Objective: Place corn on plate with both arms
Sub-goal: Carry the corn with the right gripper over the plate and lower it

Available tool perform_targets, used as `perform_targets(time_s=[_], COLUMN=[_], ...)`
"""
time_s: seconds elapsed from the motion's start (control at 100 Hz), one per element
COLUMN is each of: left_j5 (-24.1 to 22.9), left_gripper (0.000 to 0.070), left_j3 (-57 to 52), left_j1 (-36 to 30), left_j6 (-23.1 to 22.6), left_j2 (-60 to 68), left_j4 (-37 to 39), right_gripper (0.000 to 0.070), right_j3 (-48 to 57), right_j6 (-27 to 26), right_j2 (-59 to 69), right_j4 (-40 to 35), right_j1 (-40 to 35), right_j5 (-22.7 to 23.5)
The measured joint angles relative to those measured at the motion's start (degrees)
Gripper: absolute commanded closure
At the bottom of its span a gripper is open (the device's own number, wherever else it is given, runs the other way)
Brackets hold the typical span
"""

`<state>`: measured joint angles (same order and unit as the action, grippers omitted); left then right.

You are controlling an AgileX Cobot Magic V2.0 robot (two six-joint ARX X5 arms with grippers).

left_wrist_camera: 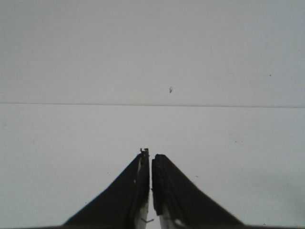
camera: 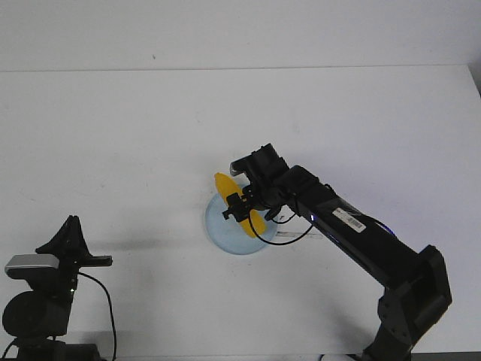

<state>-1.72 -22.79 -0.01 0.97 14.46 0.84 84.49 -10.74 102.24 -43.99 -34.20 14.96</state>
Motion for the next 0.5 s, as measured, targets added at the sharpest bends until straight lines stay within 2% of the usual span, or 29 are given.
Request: perform_targets(time_s=[0.5], left_j5=[0.0], left_gripper=[0.0698], left_j3=[0.0], left_j1=[0.0], left_j6=[0.0], left_j2=[0.0], left_j4=[0.0], right_gripper=[0.0446], right_j3=[0.0], right_j6=[-1.8], right_j2=[4.4], right_j4=[-2.4], right_j1=[-0.3], right_j5=[-0.1])
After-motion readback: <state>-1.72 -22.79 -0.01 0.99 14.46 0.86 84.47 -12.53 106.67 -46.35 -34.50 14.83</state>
